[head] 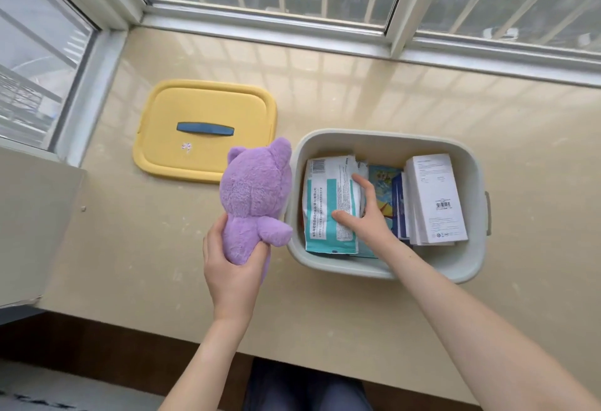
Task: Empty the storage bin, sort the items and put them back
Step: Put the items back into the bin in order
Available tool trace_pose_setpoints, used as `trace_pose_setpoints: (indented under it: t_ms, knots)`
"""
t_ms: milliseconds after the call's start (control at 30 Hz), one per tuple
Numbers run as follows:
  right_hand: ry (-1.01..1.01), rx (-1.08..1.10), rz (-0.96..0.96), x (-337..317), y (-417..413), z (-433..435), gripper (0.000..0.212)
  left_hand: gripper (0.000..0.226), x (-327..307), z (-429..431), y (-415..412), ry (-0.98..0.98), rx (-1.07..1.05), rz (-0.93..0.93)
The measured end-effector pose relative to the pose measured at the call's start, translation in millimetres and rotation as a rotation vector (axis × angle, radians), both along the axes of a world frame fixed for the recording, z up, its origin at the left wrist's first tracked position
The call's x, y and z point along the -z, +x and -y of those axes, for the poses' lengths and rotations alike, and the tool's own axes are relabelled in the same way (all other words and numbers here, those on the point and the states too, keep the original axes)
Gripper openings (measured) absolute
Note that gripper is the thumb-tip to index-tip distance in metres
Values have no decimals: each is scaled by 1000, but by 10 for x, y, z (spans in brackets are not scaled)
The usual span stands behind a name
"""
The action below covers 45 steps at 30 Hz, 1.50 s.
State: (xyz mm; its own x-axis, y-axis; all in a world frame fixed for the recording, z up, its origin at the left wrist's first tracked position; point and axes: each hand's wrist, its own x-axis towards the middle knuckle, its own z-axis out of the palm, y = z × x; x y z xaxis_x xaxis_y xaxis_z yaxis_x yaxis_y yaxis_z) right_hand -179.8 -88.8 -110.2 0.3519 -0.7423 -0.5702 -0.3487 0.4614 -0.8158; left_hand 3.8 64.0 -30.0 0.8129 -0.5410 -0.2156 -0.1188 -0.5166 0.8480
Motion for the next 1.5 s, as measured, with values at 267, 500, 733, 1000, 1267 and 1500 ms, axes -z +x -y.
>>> trace_pose_setpoints:
  t_ms: [267,500,733,1000,1267,1500]
  knots:
    - [-193,-69,-380,-49,30,-101,81,70,32,-6,0,29,21,38]
    - [-287,-26,-433,49,132,-97,80,71,57,-12,-5,23,47,64]
    - [-368,-32,-462,33,150,-105,80,74,50,-24,7,54,127,116]
    - [-345,48,-375,78,286,-145,80,79,62,-63,46,46,257,213]
    - [-465,-60,-452,-90,217,-150,68,74,-42,-83,101,48,223,161]
    - [-901,-95,-493,-914,-24,-403,42,69,-537,-191,141,-17,317,192]
